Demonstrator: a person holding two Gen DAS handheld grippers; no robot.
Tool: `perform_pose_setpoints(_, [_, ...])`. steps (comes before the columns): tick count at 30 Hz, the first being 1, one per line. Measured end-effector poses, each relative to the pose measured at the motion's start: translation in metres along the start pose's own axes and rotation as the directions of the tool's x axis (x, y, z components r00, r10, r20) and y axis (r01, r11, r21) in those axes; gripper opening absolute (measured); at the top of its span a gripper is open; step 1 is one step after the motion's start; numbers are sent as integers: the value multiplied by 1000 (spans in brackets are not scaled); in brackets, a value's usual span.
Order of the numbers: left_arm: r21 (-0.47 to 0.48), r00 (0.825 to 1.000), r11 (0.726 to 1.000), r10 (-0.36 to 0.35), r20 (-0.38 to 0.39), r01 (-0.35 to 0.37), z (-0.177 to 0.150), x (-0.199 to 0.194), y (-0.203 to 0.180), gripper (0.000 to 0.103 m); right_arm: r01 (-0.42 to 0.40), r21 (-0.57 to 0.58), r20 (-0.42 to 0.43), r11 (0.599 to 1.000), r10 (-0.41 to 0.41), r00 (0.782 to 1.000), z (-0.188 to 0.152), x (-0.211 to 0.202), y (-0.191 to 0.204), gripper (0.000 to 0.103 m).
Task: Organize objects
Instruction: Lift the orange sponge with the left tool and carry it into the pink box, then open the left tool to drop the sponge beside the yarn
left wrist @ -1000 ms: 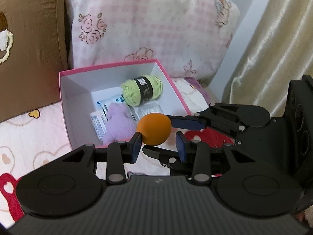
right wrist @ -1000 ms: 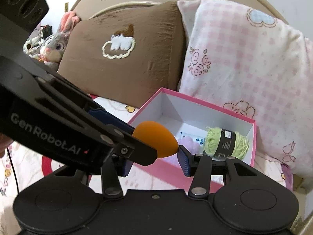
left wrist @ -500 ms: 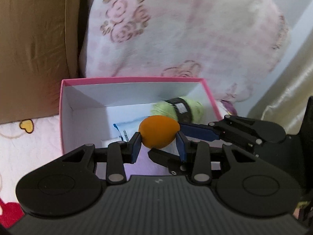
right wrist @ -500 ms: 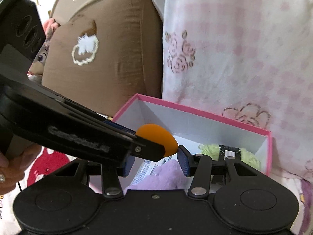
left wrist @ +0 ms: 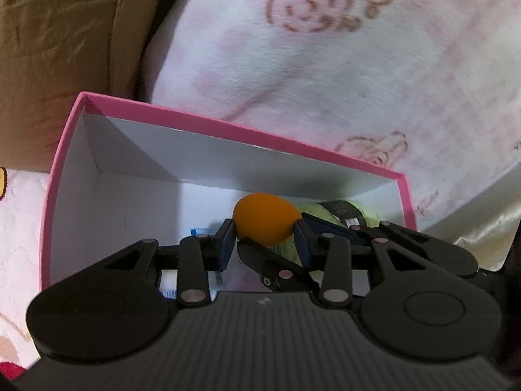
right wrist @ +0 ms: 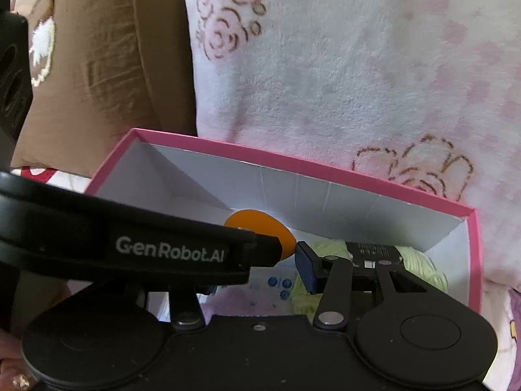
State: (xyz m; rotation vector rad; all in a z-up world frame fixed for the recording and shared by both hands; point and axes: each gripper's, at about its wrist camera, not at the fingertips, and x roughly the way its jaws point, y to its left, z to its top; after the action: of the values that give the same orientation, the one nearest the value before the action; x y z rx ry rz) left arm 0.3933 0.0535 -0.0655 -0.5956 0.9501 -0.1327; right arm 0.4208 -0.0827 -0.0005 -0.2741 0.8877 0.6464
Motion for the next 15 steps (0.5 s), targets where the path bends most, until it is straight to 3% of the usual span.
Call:
perform_pose_setpoints(4, [-27, 1000, 1000, -3, 1, 3, 1, 5, 3, 38, 14, -22, 8, 1000, -14, 1000, 0, 5, 2, 55])
perform_pose_setpoints(6, [-43, 1000, 999, 9, -2, -9, -1, 8, 2, 38, 38, -27, 27, 999, -37, 999, -1, 2, 0, 70])
perform_pose_setpoints(9, [-58, 1000, 998, -4, 5, 4, -4, 10, 0, 40, 42, -31, 64, 999, -40, 997, -7, -13, -4, 70])
perform_pose_setpoints(15, [15, 999, 999, 40, 26, -41, -16, -10, -17, 40, -2, -33, 137, 999, 7, 991, -33, -59, -7, 70])
